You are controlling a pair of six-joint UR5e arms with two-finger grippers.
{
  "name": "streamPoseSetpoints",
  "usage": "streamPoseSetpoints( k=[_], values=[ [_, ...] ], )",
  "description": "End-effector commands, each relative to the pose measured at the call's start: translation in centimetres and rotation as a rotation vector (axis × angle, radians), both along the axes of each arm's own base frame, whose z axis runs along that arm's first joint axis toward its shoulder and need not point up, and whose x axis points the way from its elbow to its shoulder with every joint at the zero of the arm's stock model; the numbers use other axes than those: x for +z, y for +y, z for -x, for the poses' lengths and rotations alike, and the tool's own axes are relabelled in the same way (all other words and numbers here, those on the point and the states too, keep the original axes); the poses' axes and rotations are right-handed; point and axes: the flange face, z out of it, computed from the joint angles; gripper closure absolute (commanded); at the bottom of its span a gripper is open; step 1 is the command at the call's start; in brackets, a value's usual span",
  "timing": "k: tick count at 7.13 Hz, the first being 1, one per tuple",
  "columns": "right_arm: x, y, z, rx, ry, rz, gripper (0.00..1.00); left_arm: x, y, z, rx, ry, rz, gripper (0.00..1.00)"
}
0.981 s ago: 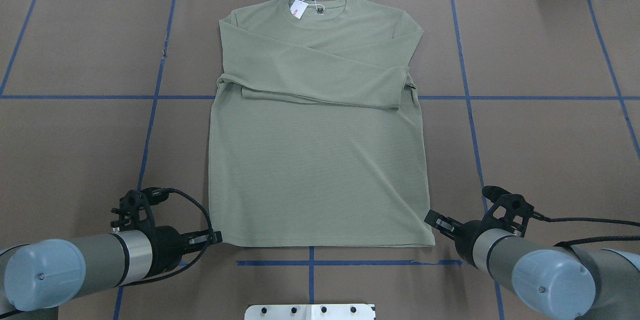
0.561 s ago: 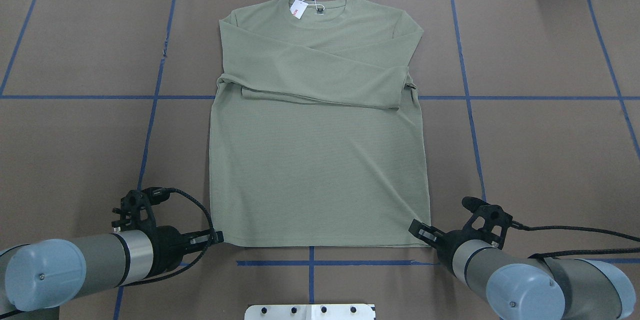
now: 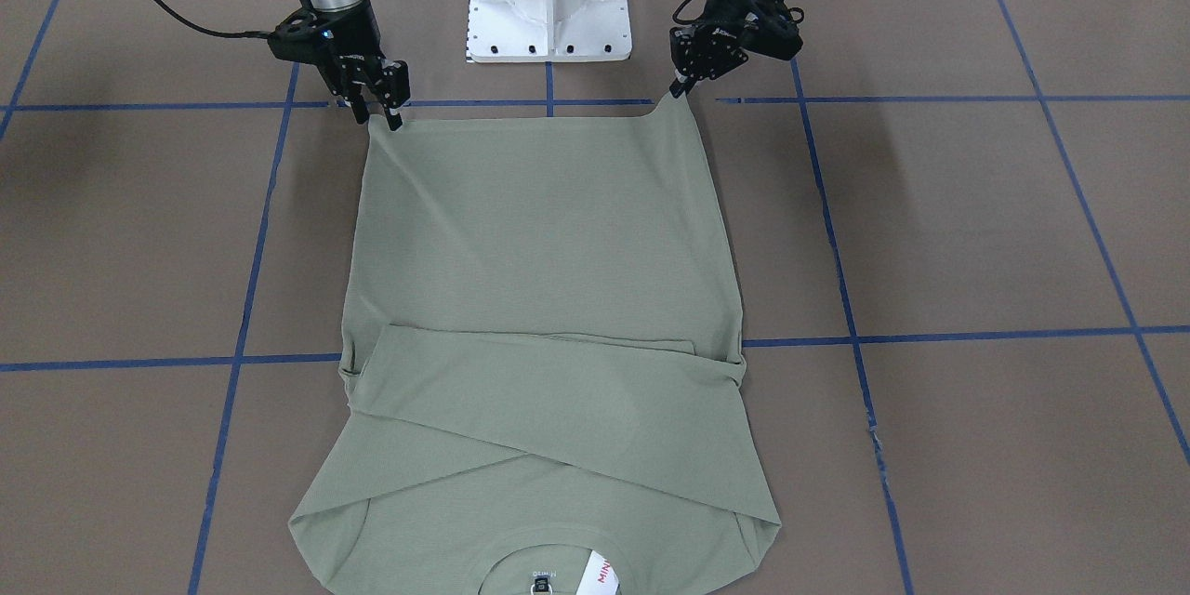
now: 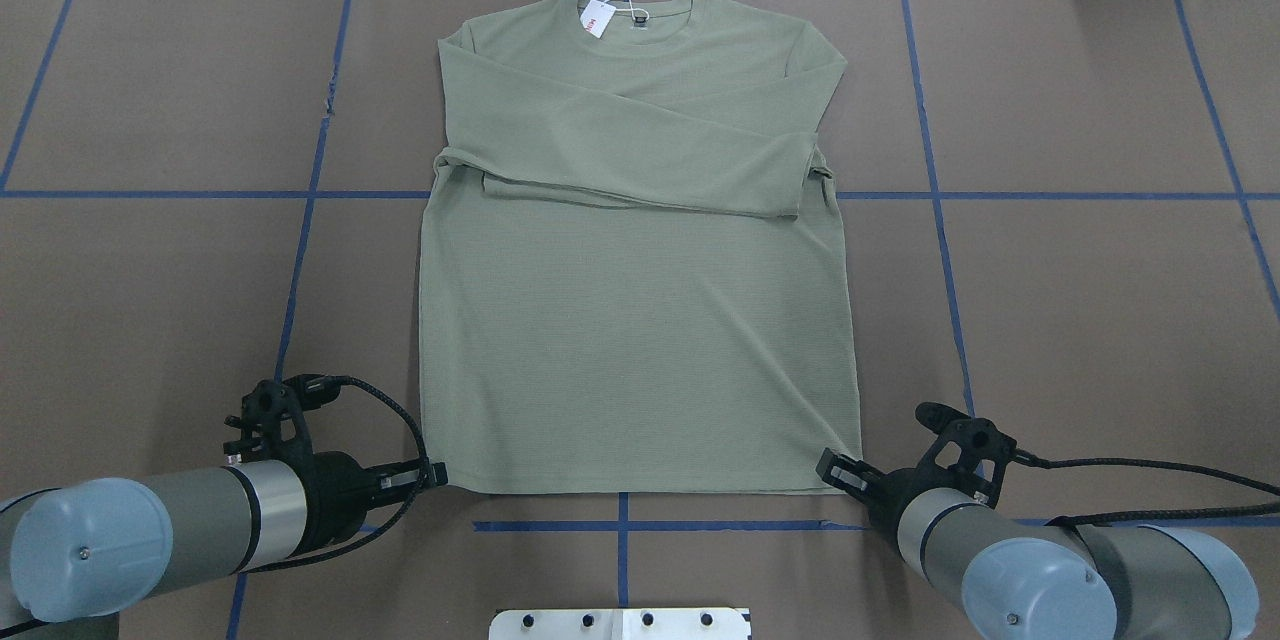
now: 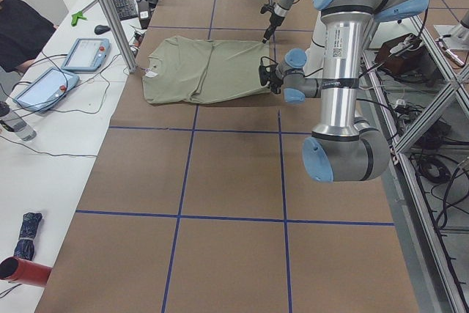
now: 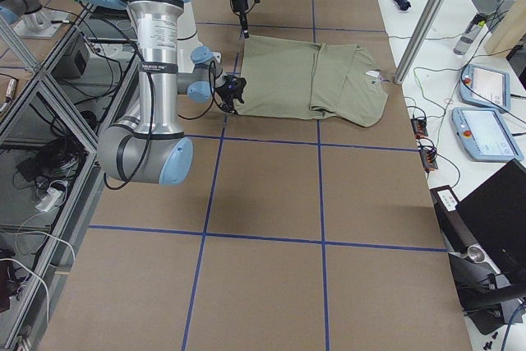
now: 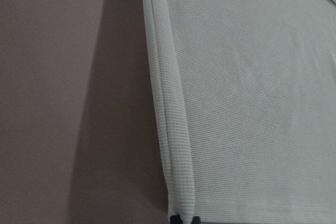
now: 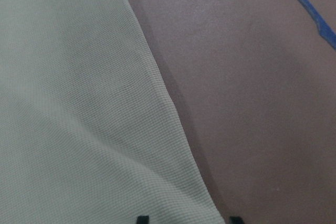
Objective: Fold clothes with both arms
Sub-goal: 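Grasp the hem corners with both grippers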
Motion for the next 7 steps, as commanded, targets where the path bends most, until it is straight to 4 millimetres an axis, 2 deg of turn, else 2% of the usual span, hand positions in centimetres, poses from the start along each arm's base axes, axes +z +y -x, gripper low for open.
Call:
streamPoseSetpoints(
  k=[1, 3, 5, 6, 7],
  values=[
    [0.5, -0.1, 0.2, 0.009, 0.011, -0.010, 0.71, 0.0, 0.0, 0.0, 0.000, 0.000, 0.000, 1.00],
    [0.8, -0.1, 0.1, 0.005, 0.025, -0.022, 1.00, -0.1, 0.0, 0.0, 0.000, 0.002, 0.000, 1.00],
    [-0.2, -0.8, -0.4, 0.017, 0.007, -0.024, 1.00, -0.7, 0.1, 0.3, 0.001, 0.013, -0.004, 1.00],
    [-1.3, -1.2, -1.6, 0.013, 0.047, -0.029, 1.00, -1.8, 0.3, 1.1, 0.025, 0.035, -0.004, 1.00],
    [-5.3, -1.2, -4.5, -0.002, 0.059, -0.035, 1.00, -3.4, -0.1, 3.0, 0.067, 0.064, 0.008, 1.00]
  ],
)
